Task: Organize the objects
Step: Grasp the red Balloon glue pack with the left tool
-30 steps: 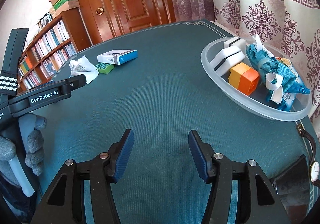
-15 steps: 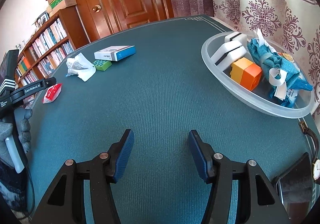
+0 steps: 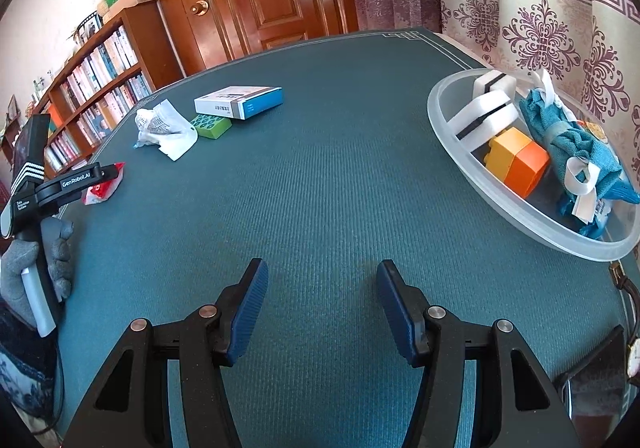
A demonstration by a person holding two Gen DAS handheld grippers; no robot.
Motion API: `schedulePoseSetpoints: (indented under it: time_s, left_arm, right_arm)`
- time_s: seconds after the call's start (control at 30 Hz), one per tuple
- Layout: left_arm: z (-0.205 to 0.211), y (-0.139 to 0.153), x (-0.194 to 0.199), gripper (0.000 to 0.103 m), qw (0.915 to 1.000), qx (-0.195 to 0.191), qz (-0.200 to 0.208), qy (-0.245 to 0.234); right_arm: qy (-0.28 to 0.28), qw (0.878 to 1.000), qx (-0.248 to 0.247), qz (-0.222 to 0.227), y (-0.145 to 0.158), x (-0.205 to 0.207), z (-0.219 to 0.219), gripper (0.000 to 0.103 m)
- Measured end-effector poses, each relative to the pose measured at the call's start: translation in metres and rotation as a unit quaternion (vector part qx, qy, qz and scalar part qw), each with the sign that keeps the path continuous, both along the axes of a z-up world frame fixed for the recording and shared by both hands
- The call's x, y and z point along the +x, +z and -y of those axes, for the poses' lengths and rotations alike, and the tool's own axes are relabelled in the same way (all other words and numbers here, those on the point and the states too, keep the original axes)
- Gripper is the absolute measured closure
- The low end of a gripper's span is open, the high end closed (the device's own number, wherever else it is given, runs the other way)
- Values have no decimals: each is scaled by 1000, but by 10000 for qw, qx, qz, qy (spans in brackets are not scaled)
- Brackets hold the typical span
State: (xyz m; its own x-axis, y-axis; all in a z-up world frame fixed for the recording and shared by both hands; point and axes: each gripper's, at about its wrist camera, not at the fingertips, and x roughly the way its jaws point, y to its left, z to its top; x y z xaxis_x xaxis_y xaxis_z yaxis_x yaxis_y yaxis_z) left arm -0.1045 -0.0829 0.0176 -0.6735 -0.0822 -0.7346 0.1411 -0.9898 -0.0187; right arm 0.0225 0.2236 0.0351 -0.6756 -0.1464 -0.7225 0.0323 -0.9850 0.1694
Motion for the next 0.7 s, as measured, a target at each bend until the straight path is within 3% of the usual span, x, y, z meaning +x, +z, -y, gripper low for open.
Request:
schedulePoseSetpoints:
  time_s: [0.2,0.3,0.4,0.57,0.7]
  left_arm:
    - [2,-4,-4,29,9998,161,148,-44]
    - [2,-2,-2,35,9997,208,75,-63]
    - [1,0,2,41,9997,202,-32,-131]
    - [-2,5,7,47,9997,82,-201,-120]
    - [0,7,11,47,9993,202,-292,-154]
  right_arm:
    - [428,9990,-87,0,10,-23,19,45]
    - [611,9981,97,-66,12,-38,30,45]
    - [725,9974,-37,25,10,-56,34,45]
    - [864,9961,-196,-3,18,-88,43,45]
    - [1103,9936,-219,-130,32,-119,55,45]
